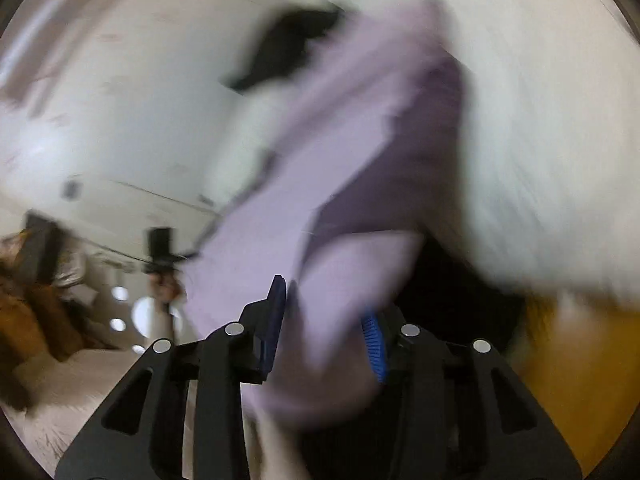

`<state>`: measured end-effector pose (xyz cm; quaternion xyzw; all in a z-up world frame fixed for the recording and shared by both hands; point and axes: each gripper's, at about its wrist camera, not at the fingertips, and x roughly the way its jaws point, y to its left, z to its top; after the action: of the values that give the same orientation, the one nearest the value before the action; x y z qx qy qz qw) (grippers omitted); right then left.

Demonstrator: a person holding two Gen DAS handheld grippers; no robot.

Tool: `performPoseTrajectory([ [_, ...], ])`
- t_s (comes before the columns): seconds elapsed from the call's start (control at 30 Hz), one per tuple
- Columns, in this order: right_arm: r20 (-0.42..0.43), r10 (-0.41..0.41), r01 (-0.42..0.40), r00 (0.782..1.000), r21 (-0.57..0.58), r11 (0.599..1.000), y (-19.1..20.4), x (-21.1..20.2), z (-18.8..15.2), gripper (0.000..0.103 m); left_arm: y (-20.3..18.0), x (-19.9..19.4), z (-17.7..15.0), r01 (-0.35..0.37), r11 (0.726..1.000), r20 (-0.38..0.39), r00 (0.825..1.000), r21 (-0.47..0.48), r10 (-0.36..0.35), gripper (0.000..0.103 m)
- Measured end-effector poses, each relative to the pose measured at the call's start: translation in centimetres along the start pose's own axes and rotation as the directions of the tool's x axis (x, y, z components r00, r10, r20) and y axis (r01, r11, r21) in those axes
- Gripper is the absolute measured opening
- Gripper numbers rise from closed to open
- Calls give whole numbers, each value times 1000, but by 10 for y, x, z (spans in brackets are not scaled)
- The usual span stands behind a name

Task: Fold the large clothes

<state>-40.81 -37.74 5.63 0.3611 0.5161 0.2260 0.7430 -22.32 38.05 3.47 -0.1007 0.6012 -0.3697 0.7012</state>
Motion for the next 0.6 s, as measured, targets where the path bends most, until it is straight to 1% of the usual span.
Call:
performPoseTrajectory([
  [0.03, 37, -4, 4, 999, 11, 1000, -8, -10, 9, 38, 11, -8, -1, -9, 1000, 5, 1000, -8, 9, 25],
  [0.07, 78, 23, -23, 997, 4, 1000, -11, -18, 22, 40, 14, -12, 4, -42, 999, 13, 999, 0, 42, 26],
  [0.1, 135, 42, -39, 990, -28, 999, -8, -29, 46, 52, 19, -23, 17, -133, 991, 56, 990, -5, 133, 26],
  [0.13, 174, 42, -33, 984, -51, 998, -7, -32, 66, 71, 27, -31, 26, -146, 989, 81, 986, -27, 148, 26],
  [0.17, 210, 43, -29, 977, -67, 997, -8, -29, 86, 80, 23, -37, 42, -132, 991, 105, 985, -34, 135, 26],
  [0.2, 238, 52, -35, 970, -75, 997, -9, -22, 113, 89, 20, -44, 57, -124, 992, 138, 982, -17, 126, 27],
  [0.23, 253, 75, -59, 965, -69, 996, -13, -6, 150, 89, 15, -50, 80, -116, 993, 183, 977, 7, 113, 31],
  [0.27, 254, 97, -85, 962, -60, 995, -12, 13, 175, 90, 8, -48, 103, -101, 995, 210, 973, 20, 95, 34],
  [0.3, 259, 112, -103, 959, -48, 994, -18, 30, 205, 90, 6, -42, 128, -77, 996, 238, 969, 34, 67, 44],
  [0.33, 270, 117, -114, 956, -27, 993, -26, 51, 236, 89, 8, -29, 162, -48, 998, 273, 961, 30, 38, 63],
  [0.37, 266, 122, -124, 956, -12, 992, -34, 74, 257, 90, 10, -19, 188, -43, 999, 290, 956, 8, 39, 69],
  [0.4, 259, 109, -116, 960, 10, 993, -45, 100, 283, 89, 20, -4, 211, -32, 999, 303, 952, -21, 37, 71],
  [0.43, 253, 95, -105, 963, 27, 994, -51, 113, 299, 89, 30, 23, 246, -3, 999, 297, 955, -50, 18, 71],
  [0.47, 241, 76, -88, 968, 38, 995, -57, 127, 310, 89, 34, 36, 265, 2, 998, 298, 955, -70, 19, 71],
  [0.5, 222, 48, -60, 974, 47, 997, -63, 142, 325, 89, 42, 58, 288, 4, 995, 295, 955, -103, 27, 71],
  [0.53, 196, 16, -29, 981, 64, 998, -77, 158, 339, 89, 55, 82, 308, 14, 990, 283, 959, -139, 26, 71],
  [0.57, 171, -16, 4, 985, 73, 997, -84, 166, 347, 89, 67, 98, 321, 11, 985, 269, 963, -171, 36, 71],
  [0.6, 142, -54, 44, 988, 76, 996, -91, 176, 351, 89, 86, 121, 336, -1, 974, 250, 966, -225, 59, 71],
])
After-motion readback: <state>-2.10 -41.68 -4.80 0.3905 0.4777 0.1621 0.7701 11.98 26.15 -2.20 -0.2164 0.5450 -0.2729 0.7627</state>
